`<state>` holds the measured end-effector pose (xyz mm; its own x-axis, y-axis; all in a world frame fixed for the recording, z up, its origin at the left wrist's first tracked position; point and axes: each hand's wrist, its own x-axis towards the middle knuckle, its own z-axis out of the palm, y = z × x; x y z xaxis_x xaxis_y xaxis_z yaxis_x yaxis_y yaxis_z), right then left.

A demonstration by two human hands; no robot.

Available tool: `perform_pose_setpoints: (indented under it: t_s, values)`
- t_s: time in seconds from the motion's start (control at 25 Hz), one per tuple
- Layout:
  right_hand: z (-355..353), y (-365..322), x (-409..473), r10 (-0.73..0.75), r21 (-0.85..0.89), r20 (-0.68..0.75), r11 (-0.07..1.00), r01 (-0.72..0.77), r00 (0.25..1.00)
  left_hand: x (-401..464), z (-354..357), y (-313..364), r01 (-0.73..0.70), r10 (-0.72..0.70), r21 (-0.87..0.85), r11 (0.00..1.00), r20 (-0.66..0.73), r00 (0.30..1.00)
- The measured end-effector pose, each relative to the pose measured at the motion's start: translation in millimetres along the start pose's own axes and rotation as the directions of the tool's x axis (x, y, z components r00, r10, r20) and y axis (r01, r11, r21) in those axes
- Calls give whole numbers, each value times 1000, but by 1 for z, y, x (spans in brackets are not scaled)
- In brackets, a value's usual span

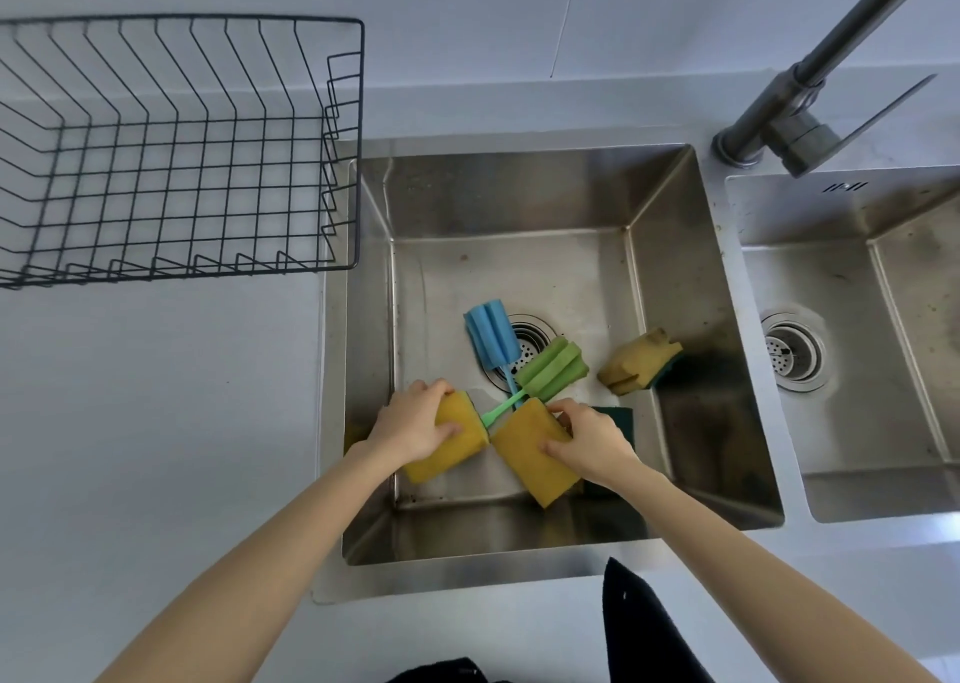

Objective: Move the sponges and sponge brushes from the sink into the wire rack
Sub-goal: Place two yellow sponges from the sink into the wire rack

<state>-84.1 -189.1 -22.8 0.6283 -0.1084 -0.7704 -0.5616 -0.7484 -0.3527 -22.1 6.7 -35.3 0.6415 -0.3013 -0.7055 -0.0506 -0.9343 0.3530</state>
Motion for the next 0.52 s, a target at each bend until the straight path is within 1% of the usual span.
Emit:
perform_pose_setpoints:
  t_s: [0.12, 0.28, 0.52]
  values:
    - [-10, -1, -5, -9, 96, -42, 995, 13, 999, -6, -10, 4, -8, -1, -132, 991, -63, 998]
    - [-29, -5, -12, -37, 205, -113, 977, 59, 993, -15, -24, 7, -21, -11, -245, 969, -131, 991]
    - [-53, -14, -27, -67, 277, -209, 953, 124, 976, -36, -41, 17, -102, 19, -389, 916, -212, 977]
